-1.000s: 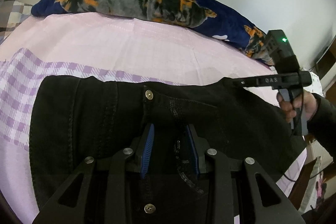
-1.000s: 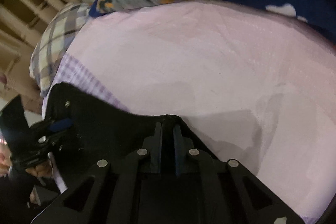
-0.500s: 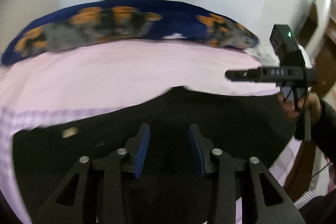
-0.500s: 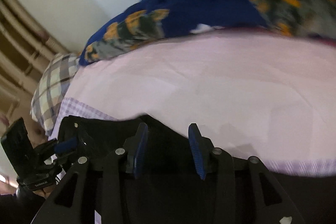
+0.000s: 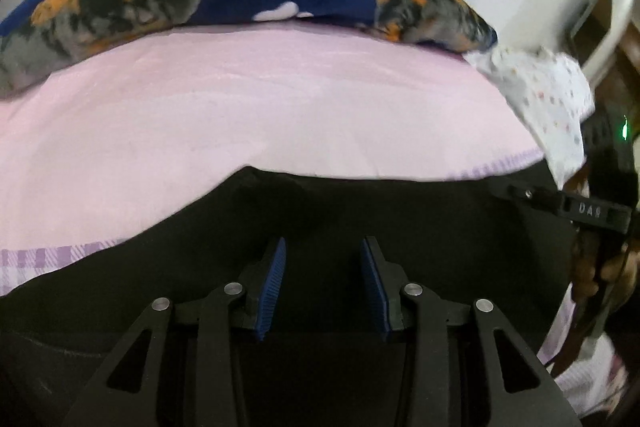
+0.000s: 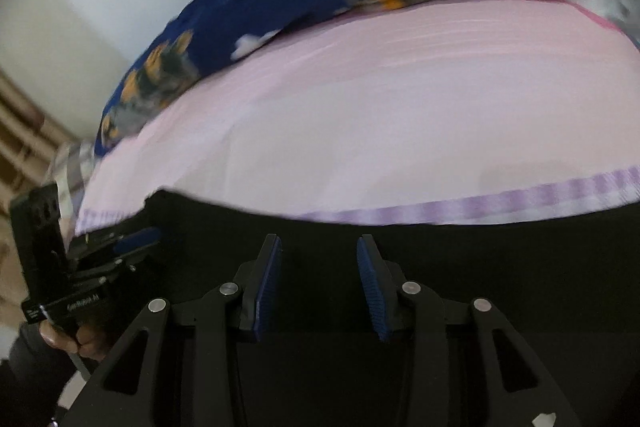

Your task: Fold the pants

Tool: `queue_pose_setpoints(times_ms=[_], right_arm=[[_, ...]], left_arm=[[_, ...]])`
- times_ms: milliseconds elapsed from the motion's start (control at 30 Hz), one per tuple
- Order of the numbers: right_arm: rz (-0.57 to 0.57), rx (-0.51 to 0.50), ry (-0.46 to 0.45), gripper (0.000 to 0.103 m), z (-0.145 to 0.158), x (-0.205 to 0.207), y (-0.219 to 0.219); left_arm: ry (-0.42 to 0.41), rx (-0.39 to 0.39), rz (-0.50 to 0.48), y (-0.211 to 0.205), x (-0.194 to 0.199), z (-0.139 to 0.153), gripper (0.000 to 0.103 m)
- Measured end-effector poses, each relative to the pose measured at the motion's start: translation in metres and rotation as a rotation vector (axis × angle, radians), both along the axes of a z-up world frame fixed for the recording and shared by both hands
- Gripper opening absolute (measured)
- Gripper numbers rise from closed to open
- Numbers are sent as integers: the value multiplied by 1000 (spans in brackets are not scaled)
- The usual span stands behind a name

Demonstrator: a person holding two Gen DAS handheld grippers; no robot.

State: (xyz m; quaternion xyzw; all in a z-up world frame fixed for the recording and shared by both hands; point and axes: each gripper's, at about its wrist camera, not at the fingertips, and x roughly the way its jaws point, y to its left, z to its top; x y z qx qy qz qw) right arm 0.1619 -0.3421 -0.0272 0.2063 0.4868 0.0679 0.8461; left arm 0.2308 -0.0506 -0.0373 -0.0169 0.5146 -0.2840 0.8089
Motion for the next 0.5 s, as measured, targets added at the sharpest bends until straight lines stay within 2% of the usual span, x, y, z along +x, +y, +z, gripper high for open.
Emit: queue_pose_setpoints(times_ms=[100,167,233,500], right_arm=[[-57,28,-14,37,6,-19,-30],[-104,48,-26,41,11,-41,-56],[-147,73,-26,43,13,-63,-79],[-430,116,18,43,22,-187,-191]], left_arm=[[-18,35,1,-3,-2,-2,40],[-52,79,-5,-9,-9,-3,40],[-49,93,14,-10,-14,-1,40],[-33,74,30,1,-52,21,42]])
